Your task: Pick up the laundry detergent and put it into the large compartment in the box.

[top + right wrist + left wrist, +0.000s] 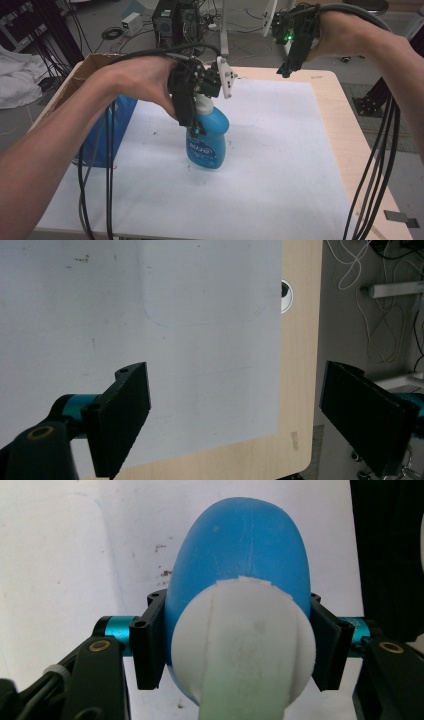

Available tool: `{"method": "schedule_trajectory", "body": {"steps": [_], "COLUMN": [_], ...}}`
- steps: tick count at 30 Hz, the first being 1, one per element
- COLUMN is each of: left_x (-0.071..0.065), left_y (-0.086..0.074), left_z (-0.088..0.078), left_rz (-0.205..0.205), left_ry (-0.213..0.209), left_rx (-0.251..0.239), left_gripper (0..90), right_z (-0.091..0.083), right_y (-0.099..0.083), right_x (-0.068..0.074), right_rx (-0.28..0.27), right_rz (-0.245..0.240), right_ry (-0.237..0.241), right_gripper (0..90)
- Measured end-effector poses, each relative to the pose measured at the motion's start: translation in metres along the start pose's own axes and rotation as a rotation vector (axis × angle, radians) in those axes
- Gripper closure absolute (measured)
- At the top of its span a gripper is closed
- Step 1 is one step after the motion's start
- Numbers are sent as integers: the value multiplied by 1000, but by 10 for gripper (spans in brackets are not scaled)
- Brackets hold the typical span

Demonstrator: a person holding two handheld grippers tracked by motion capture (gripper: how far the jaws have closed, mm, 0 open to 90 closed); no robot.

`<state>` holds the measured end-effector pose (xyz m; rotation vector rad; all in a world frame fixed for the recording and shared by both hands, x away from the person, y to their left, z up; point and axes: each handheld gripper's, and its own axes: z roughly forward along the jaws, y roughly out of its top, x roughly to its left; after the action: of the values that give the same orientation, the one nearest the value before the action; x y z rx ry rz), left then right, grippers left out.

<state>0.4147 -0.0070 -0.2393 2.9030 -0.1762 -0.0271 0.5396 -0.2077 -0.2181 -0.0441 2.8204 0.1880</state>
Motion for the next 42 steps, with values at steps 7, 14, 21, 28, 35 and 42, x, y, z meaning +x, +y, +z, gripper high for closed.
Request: {"method": "schedule_trajectory", "body": {"steps": [7, 14, 21, 28, 35, 42], "left_x": [6, 11, 13, 16, 19, 21], "left_y": [5, 5, 4, -11, -33, -66], "left_z": [-27, -64, -94, -115, -135, -150], "left_rz": [-140, -259, -387, -523, -655, -777], "left_ry": [30, 66, 92, 128, 178, 218], "left_rx": [5, -20, -23, -39, -32, -28], "left_gripper": [372, 372, 373, 374, 374, 374], "right_z": [-3, -4, -6, -8, -8, -7], "right_y": [0, 0, 2, 0, -2, 0], "right_x": [4, 7, 10, 12, 12, 12], "right_rx": [2, -4, -19, -23, -24, -30], "right_rz": [3, -4, -13, -8, -8, -10], "right_ry": [-6, -5, -7, -10, -10, -9], "right_gripper": [121, 121, 121, 121, 121, 121]}}
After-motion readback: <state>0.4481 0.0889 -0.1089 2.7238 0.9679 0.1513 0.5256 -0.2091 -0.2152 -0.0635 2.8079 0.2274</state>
